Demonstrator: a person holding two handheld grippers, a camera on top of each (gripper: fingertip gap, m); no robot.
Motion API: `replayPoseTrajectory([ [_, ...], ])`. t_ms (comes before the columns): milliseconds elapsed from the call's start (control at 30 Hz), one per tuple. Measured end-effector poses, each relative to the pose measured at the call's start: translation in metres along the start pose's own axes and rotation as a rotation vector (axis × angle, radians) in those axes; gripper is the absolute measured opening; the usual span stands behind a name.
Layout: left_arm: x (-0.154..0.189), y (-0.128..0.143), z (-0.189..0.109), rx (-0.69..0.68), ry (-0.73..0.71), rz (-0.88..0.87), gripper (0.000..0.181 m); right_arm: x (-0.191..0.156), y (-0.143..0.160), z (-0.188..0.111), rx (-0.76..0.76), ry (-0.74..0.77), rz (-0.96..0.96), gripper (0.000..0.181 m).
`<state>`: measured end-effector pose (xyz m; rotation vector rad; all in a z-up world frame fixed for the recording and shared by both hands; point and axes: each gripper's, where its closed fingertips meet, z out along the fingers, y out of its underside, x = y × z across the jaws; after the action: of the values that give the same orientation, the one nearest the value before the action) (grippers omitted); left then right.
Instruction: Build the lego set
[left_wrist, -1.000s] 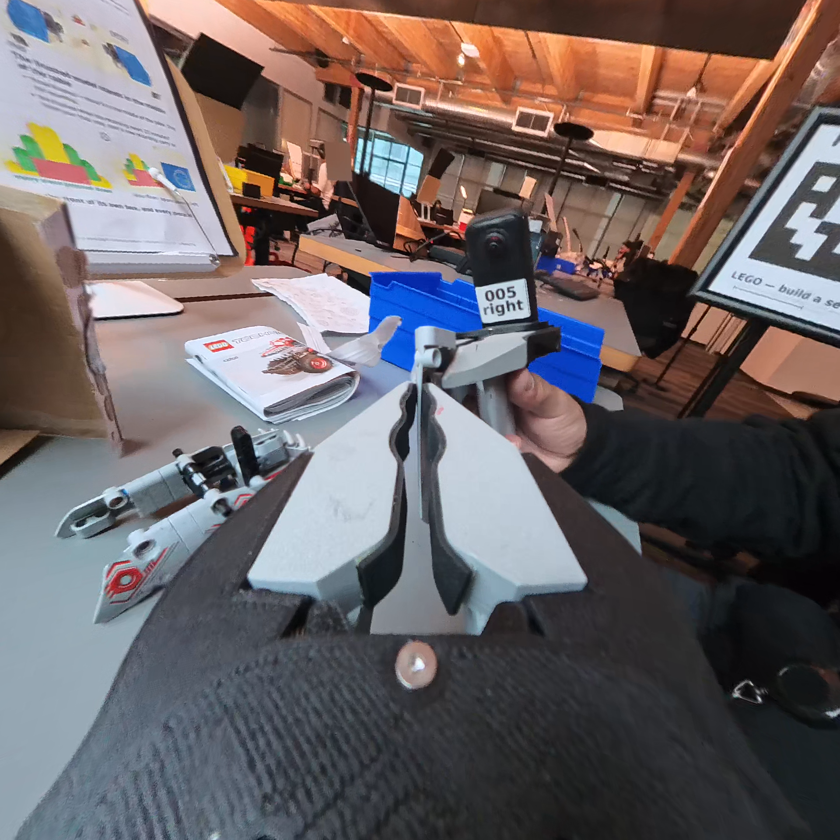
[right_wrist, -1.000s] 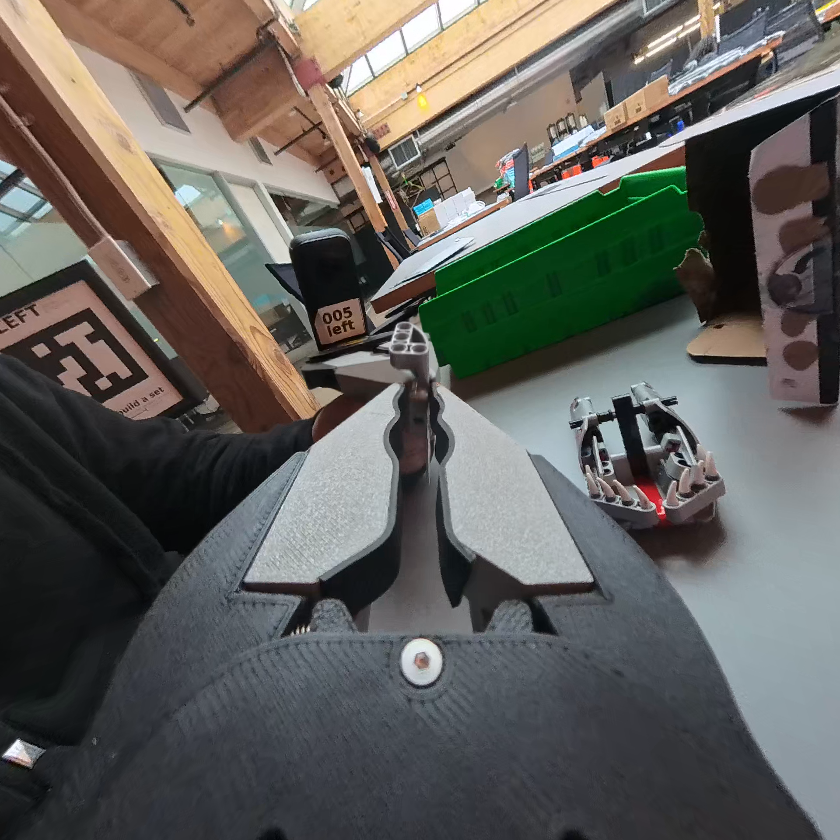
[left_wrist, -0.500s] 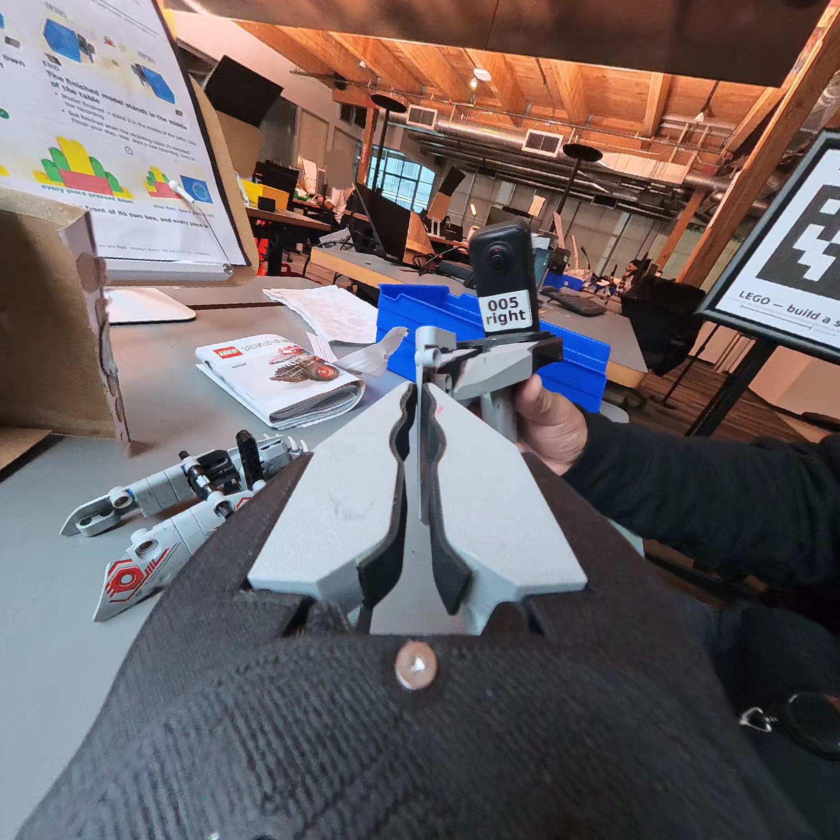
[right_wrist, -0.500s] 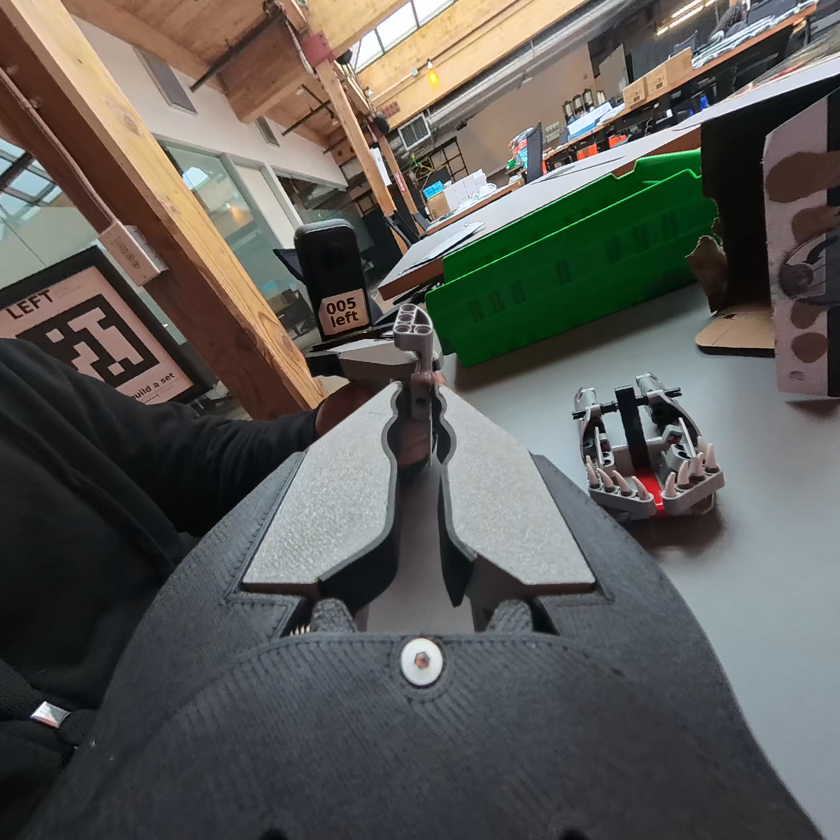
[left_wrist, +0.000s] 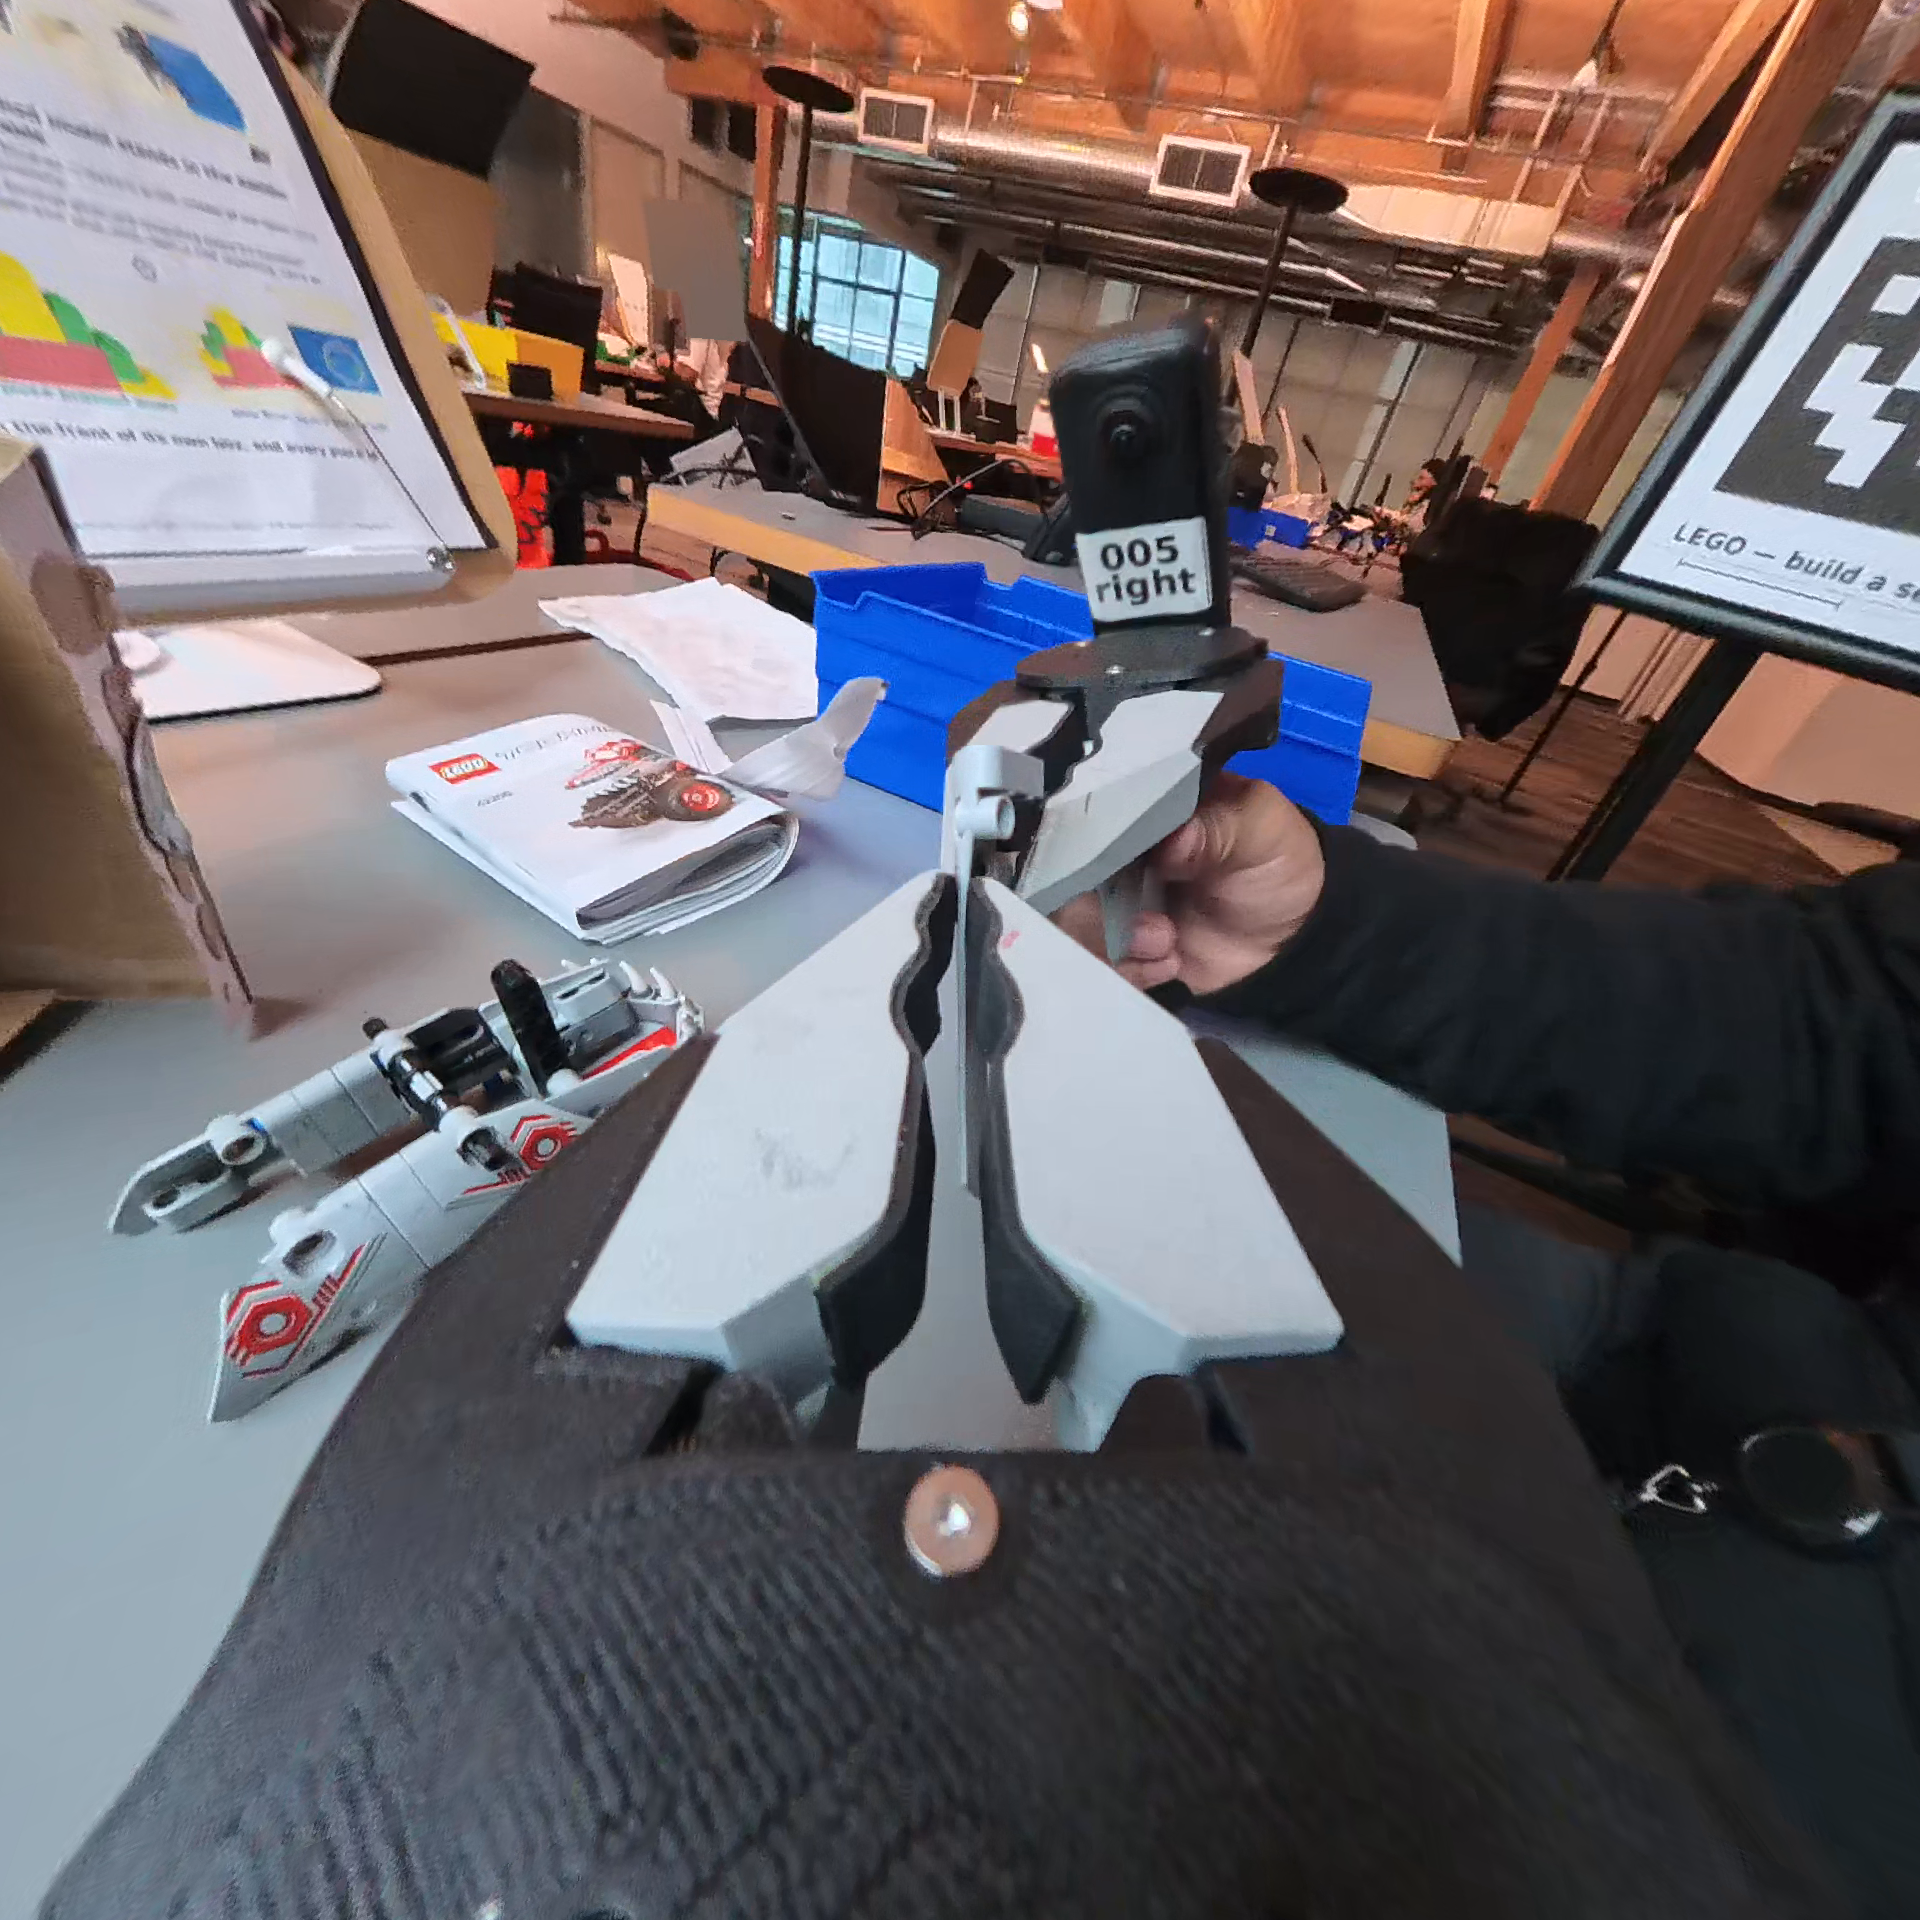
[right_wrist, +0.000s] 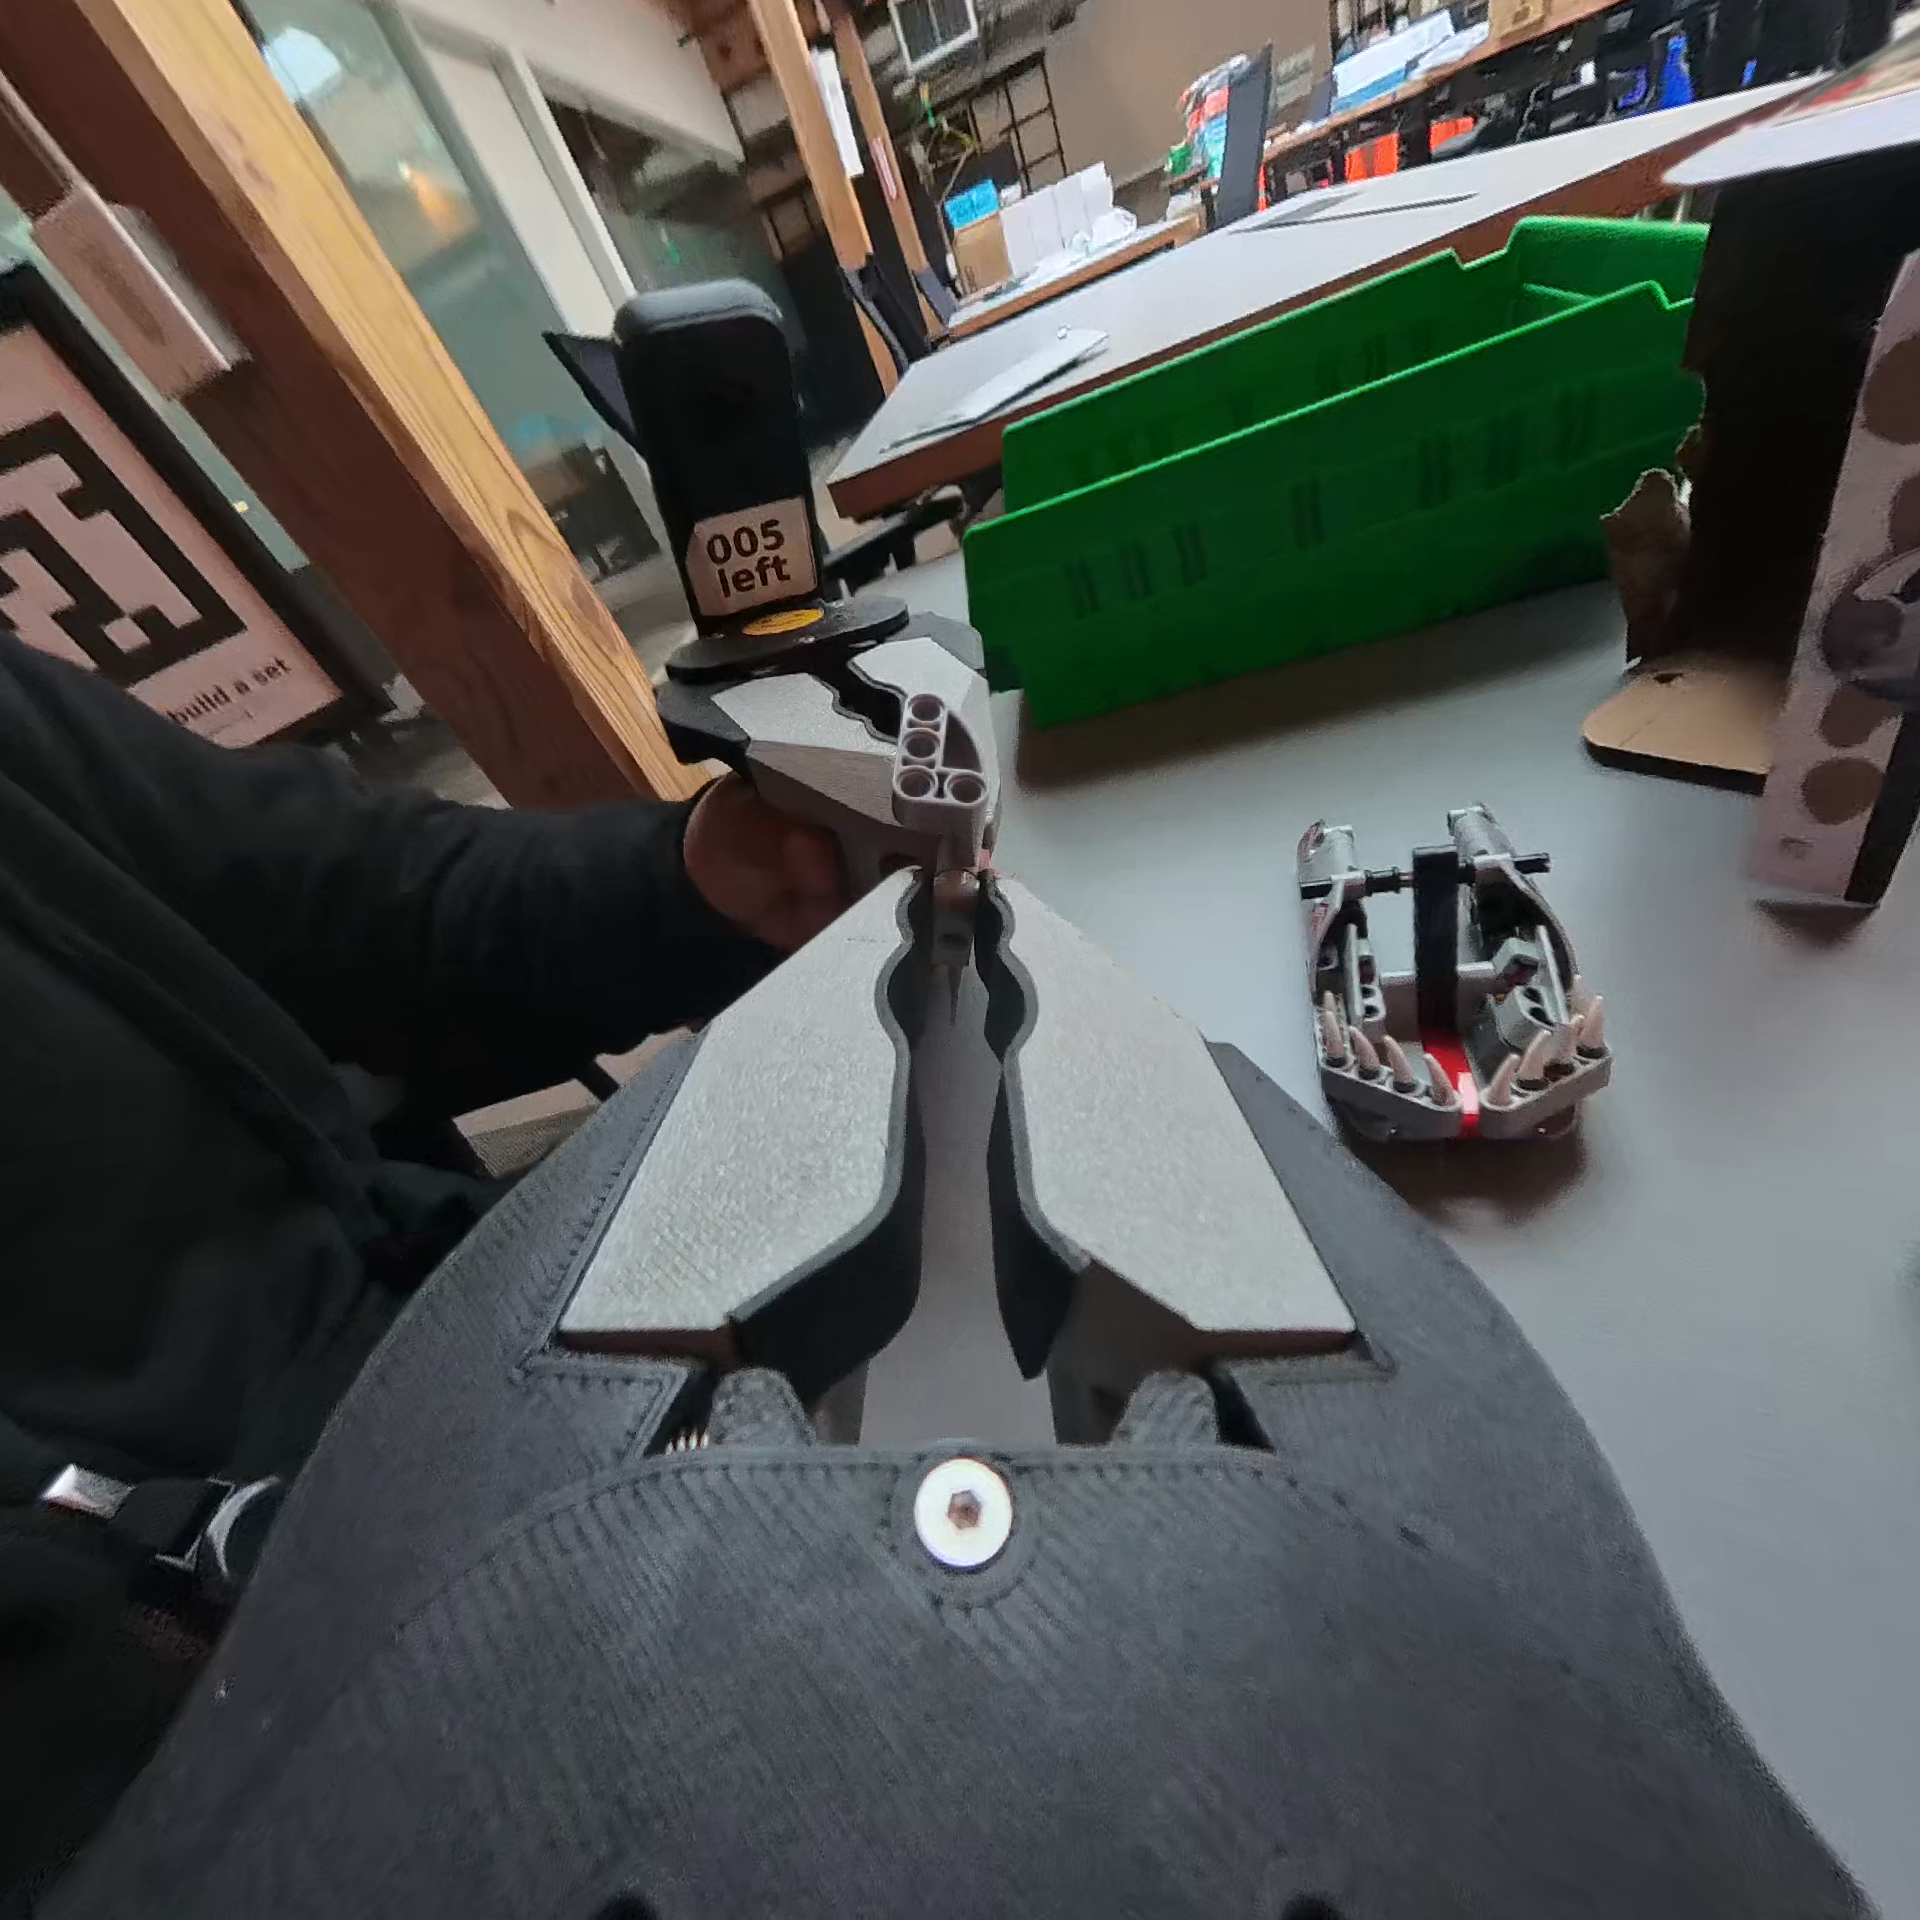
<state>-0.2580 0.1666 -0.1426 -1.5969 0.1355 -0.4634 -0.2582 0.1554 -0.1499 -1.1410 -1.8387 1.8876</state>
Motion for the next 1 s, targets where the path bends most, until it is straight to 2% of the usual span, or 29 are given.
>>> replayPoseTrajectory([
  [133,0.004,0.005,0.002,-0.032,0.0,0.034,0.0,-0.003,0.006,-0.004,-0.049,0.012,-0.055,0.004],
  [367,0.014,0.004,-0.001,-0.025,0.058,-0.001,0.0,-0.012,0.007,-0.006,-0.066,-0.017,-0.09,0.004],
  [733,0.018,0.008,-0.004,-0.032,0.059,0.013,0.0,-0.015,0.01,-0.008,-0.09,-0.027,-0.114,0.004],
  [900,0.017,0.004,-0.004,-0.008,0.032,0.075,0.0,-0.019,0.008,-0.009,-0.031,-0.125,0.0,0.007],
  [1000,0.01,0.003,-0.008,0.003,0.036,0.013,0.0,-0.014,0.012,-0.01,-0.04,-0.116,0.022,0.0],
])
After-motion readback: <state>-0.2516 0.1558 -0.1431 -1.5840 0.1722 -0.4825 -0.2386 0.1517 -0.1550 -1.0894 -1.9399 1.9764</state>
